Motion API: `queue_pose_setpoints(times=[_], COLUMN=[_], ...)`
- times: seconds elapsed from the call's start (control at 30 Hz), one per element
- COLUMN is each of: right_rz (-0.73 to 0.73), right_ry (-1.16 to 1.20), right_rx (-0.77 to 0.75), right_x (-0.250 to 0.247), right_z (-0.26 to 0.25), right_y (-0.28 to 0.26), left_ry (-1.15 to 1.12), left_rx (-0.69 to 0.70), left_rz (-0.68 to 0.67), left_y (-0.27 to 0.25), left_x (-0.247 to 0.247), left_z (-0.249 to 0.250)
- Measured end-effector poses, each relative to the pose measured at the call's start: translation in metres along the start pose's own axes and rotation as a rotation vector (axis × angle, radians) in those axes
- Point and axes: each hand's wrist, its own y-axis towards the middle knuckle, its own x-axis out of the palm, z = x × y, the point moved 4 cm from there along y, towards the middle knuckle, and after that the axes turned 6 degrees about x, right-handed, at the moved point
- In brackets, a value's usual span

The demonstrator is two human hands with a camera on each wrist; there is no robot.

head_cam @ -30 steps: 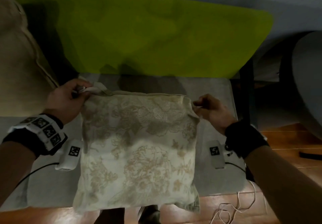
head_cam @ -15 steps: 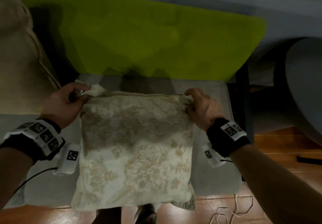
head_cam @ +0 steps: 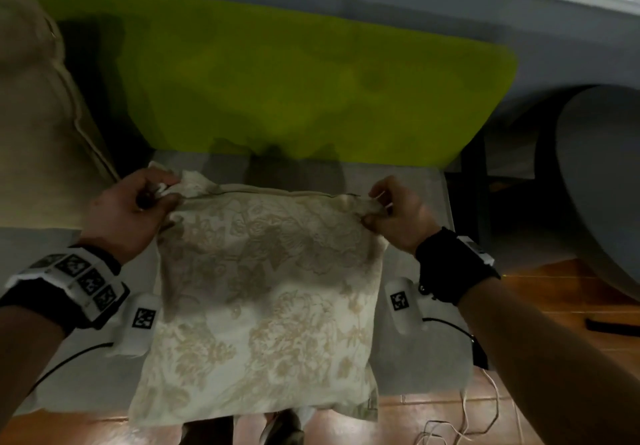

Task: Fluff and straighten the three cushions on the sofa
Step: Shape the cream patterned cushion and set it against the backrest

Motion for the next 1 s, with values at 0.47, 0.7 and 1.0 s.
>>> queue_pose_setpoints(times=[0.47, 0.7, 1.0], right_rz=[-0.218, -0.441, -0.194], right_ry=[0.608, 0.311, 0.743], right_rx=[0.352, 0.3, 0.394], right_x=[0.013, 0.02, 0.016], right_z=[0.046, 0.028, 0.035], right_y=[-0.007, -0.005, 0.013], left_ry=[0.222, 0.649, 0.648], left_rx=[0.312, 0.397, 0.303], left_rz=[-0.204, -0.623, -0.647], left_y=[-0.01, -0.024, -0.027], left_x=[0.016, 0.081, 0.084], left_z=[0.073, 0.066, 0.053])
